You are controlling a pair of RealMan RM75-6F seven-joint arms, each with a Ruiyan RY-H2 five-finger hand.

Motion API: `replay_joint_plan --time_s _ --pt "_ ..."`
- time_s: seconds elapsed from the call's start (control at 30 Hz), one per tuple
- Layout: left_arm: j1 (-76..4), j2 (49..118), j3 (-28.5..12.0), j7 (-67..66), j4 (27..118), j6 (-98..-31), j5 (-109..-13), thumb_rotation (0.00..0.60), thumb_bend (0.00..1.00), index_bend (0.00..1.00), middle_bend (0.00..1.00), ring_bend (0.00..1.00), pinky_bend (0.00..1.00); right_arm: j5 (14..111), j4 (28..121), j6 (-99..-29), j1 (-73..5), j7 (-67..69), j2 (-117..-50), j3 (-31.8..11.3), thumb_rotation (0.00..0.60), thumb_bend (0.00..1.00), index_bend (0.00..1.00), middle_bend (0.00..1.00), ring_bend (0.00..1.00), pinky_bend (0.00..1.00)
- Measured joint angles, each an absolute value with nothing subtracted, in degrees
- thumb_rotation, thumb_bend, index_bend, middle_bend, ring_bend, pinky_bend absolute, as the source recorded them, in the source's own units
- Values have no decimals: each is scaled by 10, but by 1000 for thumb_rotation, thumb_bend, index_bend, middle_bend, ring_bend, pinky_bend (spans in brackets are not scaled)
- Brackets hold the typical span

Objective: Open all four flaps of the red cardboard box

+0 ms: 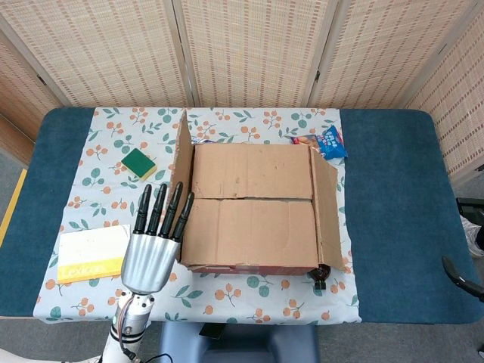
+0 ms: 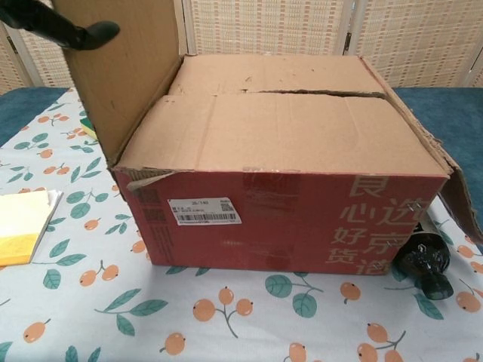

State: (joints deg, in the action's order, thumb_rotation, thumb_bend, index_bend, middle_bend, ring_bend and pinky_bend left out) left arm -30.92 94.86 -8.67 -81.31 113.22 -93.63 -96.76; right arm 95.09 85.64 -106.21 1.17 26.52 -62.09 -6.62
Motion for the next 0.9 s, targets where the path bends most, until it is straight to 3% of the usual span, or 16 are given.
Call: replay_joint_plan --time_s 0.43,0.73,0.9 --pt "-226 880 -99 -750 1125 -997 -962 580 284 0 47 0 46 955 858 -1057 9 240 -628 -66 600 367 0 0 0 0" --pt "-175 808 -85 -582 1100 -1012 -940 588 290 0 46 0 71 962 891 -994 -27 172 -625 -66 600 367 0 0 0 0" --pt "-150 763 -59 -456 1082 -1002 -930 595 299 0 46 0 59 962 959 -917 -73 103 -603 -77 600 366 0 0 0 0"
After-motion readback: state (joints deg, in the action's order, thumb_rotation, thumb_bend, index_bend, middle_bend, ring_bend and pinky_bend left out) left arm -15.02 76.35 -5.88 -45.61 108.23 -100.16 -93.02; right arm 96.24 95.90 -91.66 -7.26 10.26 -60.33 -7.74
